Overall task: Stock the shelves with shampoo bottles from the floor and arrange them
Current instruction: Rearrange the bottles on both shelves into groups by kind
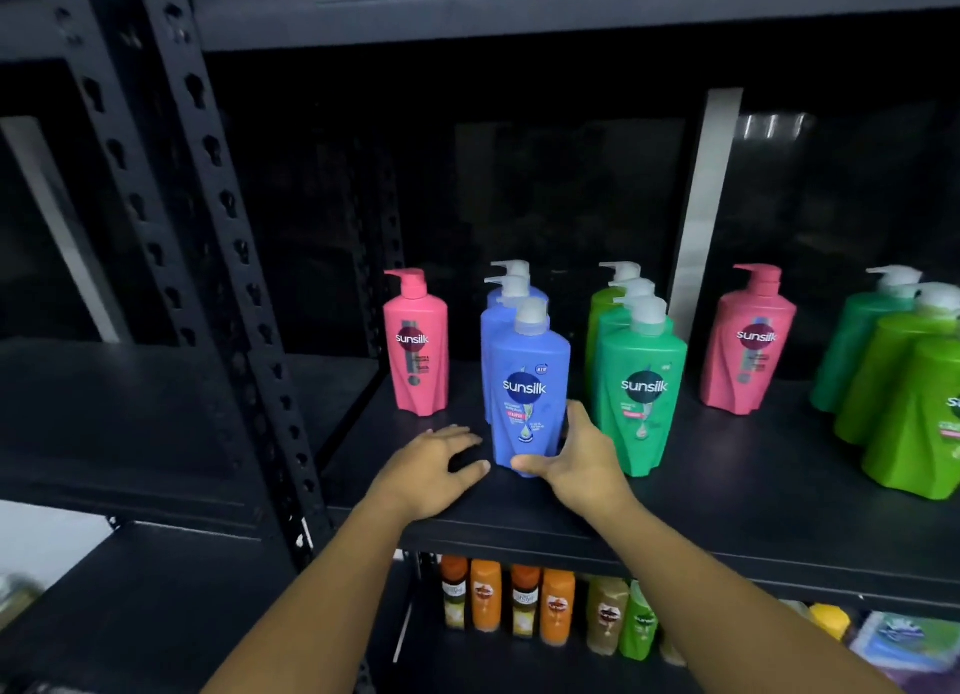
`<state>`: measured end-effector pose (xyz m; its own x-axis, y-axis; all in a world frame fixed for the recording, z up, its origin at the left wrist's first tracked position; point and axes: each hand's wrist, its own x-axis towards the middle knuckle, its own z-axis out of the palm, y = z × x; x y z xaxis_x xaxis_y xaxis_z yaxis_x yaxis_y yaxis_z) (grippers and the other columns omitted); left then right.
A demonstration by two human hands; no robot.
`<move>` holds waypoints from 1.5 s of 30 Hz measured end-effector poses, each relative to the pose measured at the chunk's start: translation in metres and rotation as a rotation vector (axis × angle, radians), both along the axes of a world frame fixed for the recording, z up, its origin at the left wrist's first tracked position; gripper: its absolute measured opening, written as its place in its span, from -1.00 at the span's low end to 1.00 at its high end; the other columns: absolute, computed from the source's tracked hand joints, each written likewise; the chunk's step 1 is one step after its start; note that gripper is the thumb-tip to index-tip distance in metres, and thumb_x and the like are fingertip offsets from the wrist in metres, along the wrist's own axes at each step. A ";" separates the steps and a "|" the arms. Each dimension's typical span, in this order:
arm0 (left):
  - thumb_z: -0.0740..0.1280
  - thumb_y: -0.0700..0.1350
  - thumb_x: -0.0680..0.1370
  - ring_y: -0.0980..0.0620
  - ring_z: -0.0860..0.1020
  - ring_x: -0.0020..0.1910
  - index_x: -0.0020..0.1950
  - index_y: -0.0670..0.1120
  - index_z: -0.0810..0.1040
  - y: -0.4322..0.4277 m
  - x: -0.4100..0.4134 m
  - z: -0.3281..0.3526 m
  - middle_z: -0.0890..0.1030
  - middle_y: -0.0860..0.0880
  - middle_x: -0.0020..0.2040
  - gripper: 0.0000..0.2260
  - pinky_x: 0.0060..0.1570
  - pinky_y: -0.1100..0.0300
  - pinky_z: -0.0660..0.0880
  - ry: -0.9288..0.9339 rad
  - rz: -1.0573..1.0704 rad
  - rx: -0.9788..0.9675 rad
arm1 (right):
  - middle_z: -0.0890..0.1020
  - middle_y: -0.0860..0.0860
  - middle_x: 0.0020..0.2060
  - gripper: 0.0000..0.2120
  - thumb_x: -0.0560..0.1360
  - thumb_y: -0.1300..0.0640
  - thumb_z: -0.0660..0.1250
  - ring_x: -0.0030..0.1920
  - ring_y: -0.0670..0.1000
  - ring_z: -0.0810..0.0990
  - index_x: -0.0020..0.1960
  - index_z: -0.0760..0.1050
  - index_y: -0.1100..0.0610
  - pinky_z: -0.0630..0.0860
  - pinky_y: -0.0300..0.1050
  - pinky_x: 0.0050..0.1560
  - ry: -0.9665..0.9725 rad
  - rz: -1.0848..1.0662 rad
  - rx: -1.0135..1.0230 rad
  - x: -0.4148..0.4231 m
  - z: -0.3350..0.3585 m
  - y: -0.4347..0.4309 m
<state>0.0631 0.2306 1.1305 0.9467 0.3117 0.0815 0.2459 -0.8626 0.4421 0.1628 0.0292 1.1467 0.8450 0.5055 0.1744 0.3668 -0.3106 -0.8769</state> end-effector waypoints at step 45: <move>0.18 0.17 0.63 0.22 0.52 0.16 0.26 0.00 0.65 -0.043 -0.029 0.000 0.62 0.15 0.14 -0.60 0.20 0.20 0.51 -0.326 -0.234 0.219 | 0.53 -0.19 0.28 -0.55 0.59 -0.14 0.27 0.31 -0.19 0.45 0.45 0.36 -0.10 0.39 -0.14 0.40 -0.486 0.227 -0.377 -0.004 -0.025 -0.081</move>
